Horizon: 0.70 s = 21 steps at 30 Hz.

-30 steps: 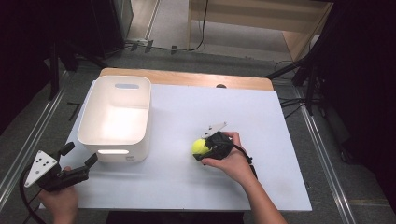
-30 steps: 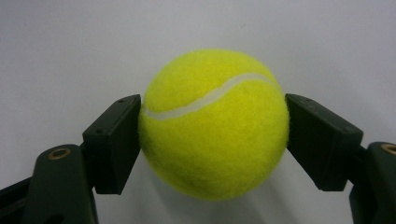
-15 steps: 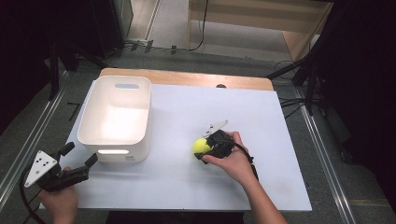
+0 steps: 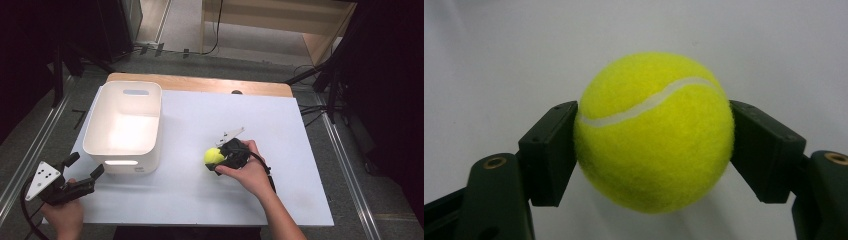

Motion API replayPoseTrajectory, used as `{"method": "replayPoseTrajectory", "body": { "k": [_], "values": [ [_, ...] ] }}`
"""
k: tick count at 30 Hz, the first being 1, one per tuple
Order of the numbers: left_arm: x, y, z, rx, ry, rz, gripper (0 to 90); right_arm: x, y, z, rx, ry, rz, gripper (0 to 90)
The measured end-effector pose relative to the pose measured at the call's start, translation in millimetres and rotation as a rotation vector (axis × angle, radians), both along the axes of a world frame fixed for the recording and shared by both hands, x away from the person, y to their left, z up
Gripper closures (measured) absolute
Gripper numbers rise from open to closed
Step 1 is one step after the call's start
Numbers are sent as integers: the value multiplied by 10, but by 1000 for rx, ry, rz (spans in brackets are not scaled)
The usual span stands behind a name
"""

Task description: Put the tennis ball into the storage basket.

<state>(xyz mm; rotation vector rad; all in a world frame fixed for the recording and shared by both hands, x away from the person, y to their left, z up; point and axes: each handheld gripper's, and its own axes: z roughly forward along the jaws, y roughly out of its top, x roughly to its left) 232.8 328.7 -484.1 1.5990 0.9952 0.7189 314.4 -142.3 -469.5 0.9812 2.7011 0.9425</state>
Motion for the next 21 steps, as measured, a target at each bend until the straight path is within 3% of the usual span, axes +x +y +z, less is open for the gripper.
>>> {"method": "replayPoseTrajectory", "body": {
  "k": [21],
  "values": [
    [3, 7, 0, -2, -1, 0, 86, 36, 91, 140, 16, -19, 28, 243]
  ]
}}
